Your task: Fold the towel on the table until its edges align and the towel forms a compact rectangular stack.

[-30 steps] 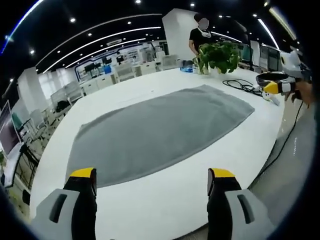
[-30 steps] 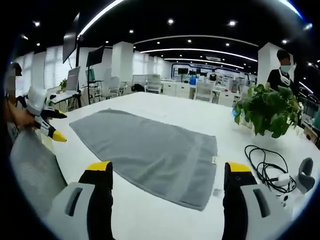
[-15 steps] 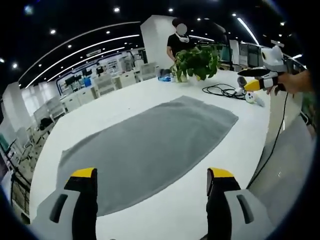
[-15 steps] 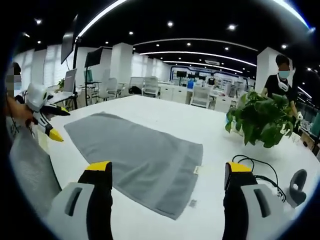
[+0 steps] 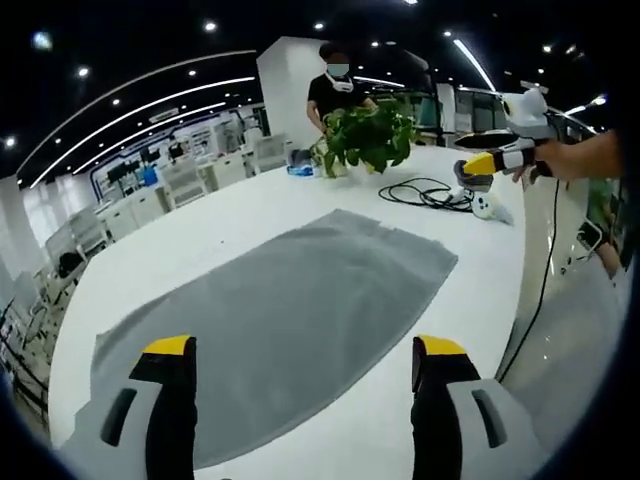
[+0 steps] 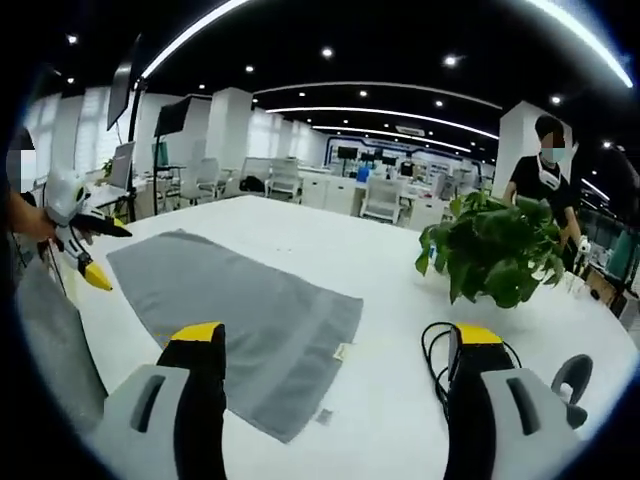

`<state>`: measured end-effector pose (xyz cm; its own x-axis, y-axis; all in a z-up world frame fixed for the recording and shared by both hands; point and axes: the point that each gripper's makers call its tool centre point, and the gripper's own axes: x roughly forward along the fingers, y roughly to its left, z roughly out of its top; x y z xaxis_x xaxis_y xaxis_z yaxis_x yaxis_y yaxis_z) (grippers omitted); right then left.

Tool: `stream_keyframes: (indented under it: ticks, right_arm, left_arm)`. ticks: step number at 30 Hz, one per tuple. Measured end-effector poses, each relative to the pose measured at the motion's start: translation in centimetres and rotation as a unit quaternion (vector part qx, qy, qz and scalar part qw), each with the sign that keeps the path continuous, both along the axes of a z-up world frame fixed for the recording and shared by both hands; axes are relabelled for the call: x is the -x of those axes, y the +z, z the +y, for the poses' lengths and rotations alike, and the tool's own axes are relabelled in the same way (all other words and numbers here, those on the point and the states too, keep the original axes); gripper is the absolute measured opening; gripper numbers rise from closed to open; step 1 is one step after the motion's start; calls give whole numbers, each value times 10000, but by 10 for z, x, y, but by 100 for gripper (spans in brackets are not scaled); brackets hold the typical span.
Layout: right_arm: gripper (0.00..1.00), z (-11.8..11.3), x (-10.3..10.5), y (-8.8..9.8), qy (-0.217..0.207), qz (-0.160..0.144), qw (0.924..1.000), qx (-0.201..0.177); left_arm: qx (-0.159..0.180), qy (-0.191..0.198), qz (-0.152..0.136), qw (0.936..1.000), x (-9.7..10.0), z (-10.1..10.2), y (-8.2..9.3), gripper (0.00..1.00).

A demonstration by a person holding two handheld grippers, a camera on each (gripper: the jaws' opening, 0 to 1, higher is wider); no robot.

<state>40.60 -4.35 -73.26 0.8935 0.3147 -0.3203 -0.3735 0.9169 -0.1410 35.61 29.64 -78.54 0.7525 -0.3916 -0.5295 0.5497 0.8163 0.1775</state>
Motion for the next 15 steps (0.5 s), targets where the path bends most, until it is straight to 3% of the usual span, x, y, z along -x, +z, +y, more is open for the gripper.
stream_keyframes:
  ticks: [7, 15]
  right_arm:
    - [92, -12, -13, -2, -107, 42, 9999, -122]
    - [91, -11, -25, 1, -164, 59, 9995, -255]
  left_arm:
    - [71, -284, 28, 9996, -5, -33, 4, 90]
    - [-51, -790, 44, 9969, -11, -76, 4, 89]
